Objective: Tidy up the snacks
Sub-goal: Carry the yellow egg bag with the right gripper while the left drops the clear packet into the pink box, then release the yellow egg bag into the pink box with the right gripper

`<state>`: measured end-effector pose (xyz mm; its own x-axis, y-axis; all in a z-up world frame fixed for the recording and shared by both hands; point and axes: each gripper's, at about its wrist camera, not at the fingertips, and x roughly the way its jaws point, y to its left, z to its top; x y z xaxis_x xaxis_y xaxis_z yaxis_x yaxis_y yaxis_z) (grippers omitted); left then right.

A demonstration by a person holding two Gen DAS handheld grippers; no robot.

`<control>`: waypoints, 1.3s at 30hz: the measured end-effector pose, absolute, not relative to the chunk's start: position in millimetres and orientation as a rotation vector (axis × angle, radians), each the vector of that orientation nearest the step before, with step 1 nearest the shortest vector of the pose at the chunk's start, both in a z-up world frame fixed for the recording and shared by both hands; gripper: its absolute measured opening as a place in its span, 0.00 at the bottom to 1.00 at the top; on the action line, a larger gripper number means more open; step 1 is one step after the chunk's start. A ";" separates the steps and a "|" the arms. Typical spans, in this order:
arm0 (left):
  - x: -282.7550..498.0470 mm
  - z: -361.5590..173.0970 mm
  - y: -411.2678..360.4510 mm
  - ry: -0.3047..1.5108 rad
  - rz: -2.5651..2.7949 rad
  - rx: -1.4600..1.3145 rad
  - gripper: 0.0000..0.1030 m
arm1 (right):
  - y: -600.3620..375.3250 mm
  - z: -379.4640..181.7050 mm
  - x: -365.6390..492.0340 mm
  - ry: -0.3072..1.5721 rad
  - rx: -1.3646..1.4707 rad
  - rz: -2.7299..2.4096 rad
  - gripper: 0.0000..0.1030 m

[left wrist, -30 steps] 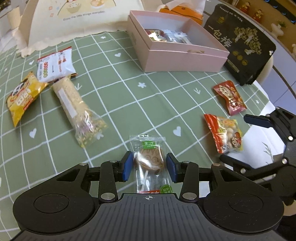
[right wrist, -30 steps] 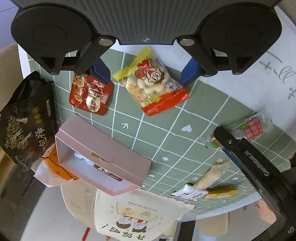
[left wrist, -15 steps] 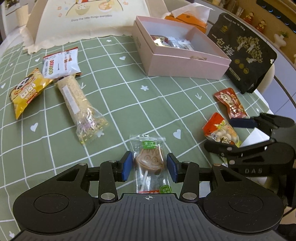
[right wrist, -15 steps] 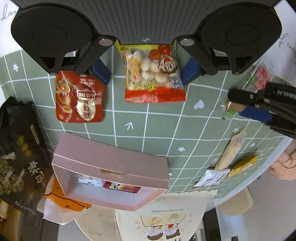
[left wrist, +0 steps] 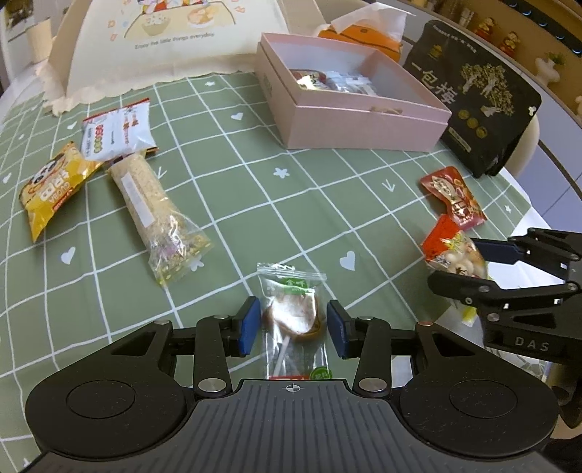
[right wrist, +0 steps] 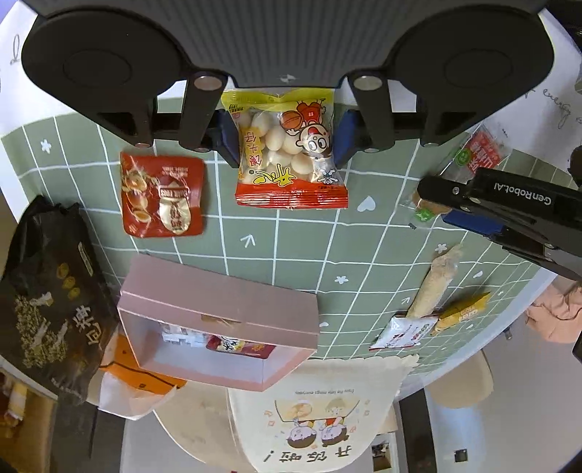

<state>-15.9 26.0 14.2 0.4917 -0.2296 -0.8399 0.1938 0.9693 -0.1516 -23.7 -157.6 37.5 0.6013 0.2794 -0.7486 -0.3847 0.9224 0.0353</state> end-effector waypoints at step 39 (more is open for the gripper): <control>196.4 61.5 -19.8 0.793 -0.352 -0.456 0.41 | -232.4 192.6 114.1 0.597 0.063 0.108 0.51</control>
